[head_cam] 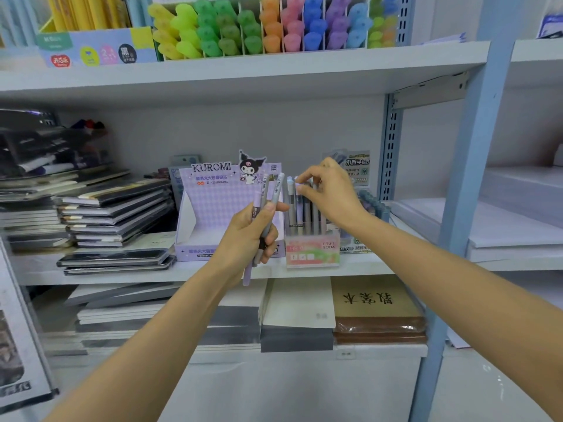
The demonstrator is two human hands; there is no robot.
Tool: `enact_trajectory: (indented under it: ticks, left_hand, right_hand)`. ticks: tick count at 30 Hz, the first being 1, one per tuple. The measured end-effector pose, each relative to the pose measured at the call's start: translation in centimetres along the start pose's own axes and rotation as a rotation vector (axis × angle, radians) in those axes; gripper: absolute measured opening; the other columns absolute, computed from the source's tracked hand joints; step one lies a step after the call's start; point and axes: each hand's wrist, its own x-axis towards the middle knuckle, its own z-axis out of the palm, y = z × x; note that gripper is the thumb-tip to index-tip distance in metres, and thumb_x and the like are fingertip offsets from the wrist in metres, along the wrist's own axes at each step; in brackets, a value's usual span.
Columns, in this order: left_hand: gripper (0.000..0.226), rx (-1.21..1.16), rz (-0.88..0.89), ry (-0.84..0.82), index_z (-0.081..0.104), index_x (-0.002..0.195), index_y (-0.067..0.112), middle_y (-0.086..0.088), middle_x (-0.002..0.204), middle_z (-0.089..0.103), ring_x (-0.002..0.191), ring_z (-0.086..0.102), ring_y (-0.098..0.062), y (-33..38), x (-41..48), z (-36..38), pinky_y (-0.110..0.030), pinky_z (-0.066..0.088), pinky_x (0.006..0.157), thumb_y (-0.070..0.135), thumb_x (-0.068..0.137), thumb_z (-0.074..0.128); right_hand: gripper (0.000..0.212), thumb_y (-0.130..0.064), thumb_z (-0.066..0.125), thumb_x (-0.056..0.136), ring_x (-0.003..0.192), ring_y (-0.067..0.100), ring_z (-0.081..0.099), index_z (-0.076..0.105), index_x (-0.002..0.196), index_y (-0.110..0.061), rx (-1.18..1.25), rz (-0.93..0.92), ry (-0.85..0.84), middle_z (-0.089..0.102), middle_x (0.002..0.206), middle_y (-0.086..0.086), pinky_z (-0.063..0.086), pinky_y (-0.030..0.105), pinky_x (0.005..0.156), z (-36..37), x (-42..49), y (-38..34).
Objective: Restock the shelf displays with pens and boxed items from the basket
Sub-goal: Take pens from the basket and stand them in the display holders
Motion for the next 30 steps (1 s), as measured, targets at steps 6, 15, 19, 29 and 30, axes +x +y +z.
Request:
enact_trajectory:
  ticks: [6,15,19,29,30]
  left_hand:
    - [0.032,0.065,0.009,-0.061,0.065,0.111,0.022,0.001,0.058,0.05,0.046,0.049,-0.018,0.3,-0.4,0.7,-0.03,0.041,0.047,0.044,0.1,0.045]
    - [0.034,-0.07,-0.109,0.111,0.068,0.106,0.012,-0.002,0.075,0.07,0.038,0.047,-0.009,1.5,-0.9,-0.4,-0.015,0.023,0.032,0.042,0.092,0.06]
    - [0.014,-0.155,-0.074,0.266,0.076,0.088,0.015,-0.008,0.086,0.072,0.038,0.038,-0.008,2.2,-1.0,-0.5,-0.016,0.025,0.032,0.029,0.084,0.074]
    - [0.009,-0.105,0.012,0.309,0.069,0.09,0.013,-0.009,0.091,0.074,0.04,0.046,-0.01,3.7,-1.5,1.4,-0.017,0.028,0.035,0.021,0.087,0.071]
    - [0.008,-0.058,0.008,0.284,0.07,0.089,0.013,-0.009,0.089,0.074,0.039,0.046,-0.01,3.8,-1.5,1.6,-0.016,0.029,0.035,0.02,0.086,0.072]
  right_hand:
    - [0.027,-0.034,0.059,0.095,0.056,0.006,0.052,0.063,0.118,-0.02,0.563,0.071,-0.206,0.066,0.088,-0.002,0.042,0.016,0.051,-2.7,-1.0,-2.4]
    - [0.006,-0.01,0.06,0.094,0.051,0.008,0.055,0.065,0.093,-0.005,0.84,0.183,-0.127,0.066,0.066,0.002,0.046,0.016,0.045,-5.2,-1.6,-1.6]
    - [0.006,-0.01,0.062,0.092,0.058,0.01,0.061,0.065,0.095,-0.006,0.782,0.2,-0.243,0.07,0.073,0.002,0.05,0.018,0.053,-5.8,-2.5,-0.9]
    - [0.022,-0.033,0.058,0.095,0.071,0.008,0.059,0.071,0.098,-0.016,0.585,0.104,-0.433,0.067,0.084,0.001,0.053,0.018,0.069,-5.1,-4.4,-2.5]
    - [0.023,-0.036,0.058,0.094,0.072,0.006,0.058,0.071,0.102,-0.019,0.59,0.086,-0.383,0.067,0.088,0.002,0.051,0.016,0.069,-4.9,-4.0,-2.9]
